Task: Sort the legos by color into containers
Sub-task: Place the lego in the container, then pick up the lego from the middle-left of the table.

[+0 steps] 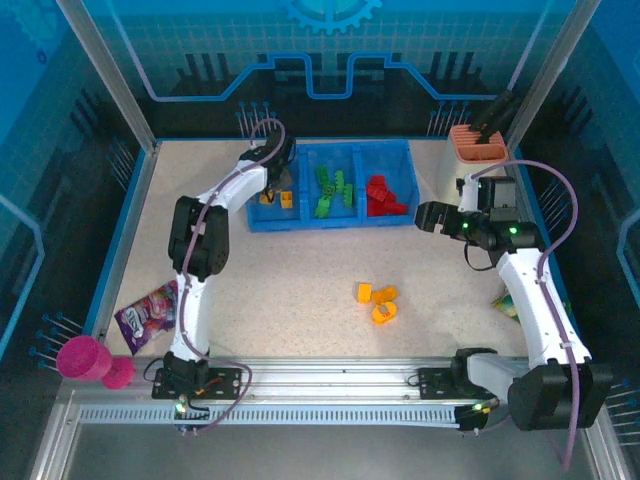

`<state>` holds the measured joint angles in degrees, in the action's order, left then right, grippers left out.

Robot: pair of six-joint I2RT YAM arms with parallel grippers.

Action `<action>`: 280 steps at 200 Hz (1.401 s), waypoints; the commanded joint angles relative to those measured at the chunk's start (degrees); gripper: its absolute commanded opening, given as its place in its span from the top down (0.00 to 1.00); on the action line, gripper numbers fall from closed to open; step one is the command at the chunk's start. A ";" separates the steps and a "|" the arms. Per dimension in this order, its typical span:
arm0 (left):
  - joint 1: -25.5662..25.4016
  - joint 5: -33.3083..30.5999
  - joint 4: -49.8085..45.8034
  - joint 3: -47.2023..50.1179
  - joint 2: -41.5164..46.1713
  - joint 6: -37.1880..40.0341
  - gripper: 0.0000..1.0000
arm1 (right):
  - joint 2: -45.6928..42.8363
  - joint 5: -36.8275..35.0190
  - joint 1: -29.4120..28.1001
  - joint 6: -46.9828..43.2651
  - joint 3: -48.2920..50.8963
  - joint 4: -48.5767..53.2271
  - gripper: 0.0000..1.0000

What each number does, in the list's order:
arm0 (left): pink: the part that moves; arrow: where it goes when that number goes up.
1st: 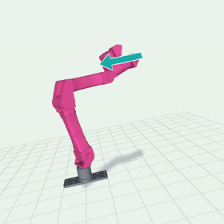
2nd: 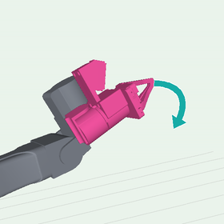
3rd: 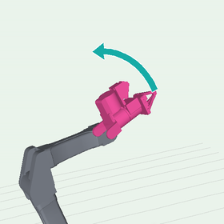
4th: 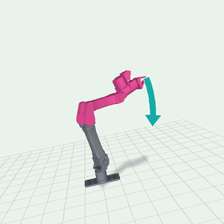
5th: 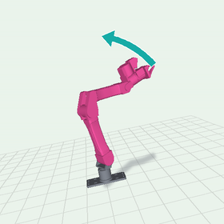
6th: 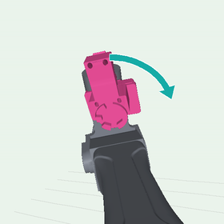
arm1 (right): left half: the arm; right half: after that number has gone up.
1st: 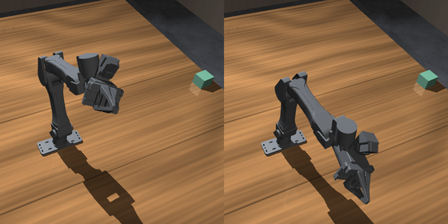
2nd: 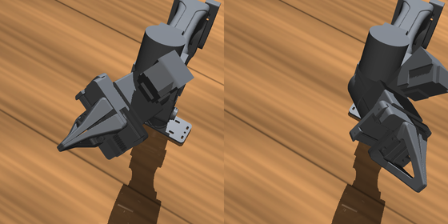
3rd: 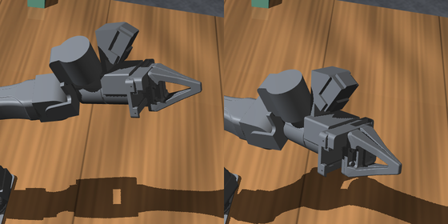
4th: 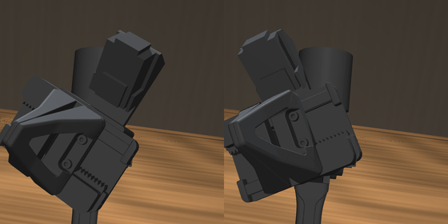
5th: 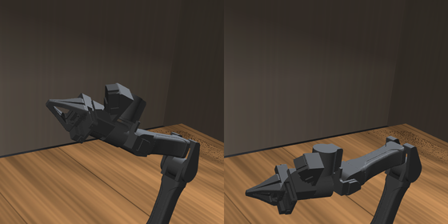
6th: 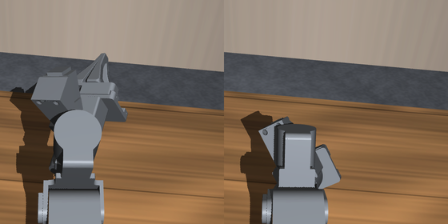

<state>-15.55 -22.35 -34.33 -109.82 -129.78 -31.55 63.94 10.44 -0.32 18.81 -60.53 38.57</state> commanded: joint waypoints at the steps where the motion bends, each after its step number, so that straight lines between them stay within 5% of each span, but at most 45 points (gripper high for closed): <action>1: 0.95 2.45 -1.17 -6.41 -4.37 -1.68 0.84 | -1.07 1.82 0.67 -0.89 -0.61 2.36 0.00; 88: 0.96 3.49 -5.67 -18.75 -11.93 0.04 0.70 | -5.36 -0.05 0.67 -3.95 -2.51 8.61 0.00; 149: 0.87 1.47 -3.22 -10.52 -0.97 5.34 0.50 | -6.68 1.56 0.50 -4.79 -2.80 9.06 0.00; 208: -1.11 1.91 -4.19 1.71 12.89 7.00 0.50 | -8.38 3.75 0.40 -3.84 -0.73 5.80 0.00; 280: -21.18 3.98 -8.65 28.44 35.05 -1.45 0.43 | -7.13 2.36 0.36 -2.19 1.44 1.02 0.00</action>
<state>-30.70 -20.49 -39.48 -86.85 -98.28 -27.55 56.27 12.84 -0.30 15.44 -60.20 42.35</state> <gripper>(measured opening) 0.567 0.998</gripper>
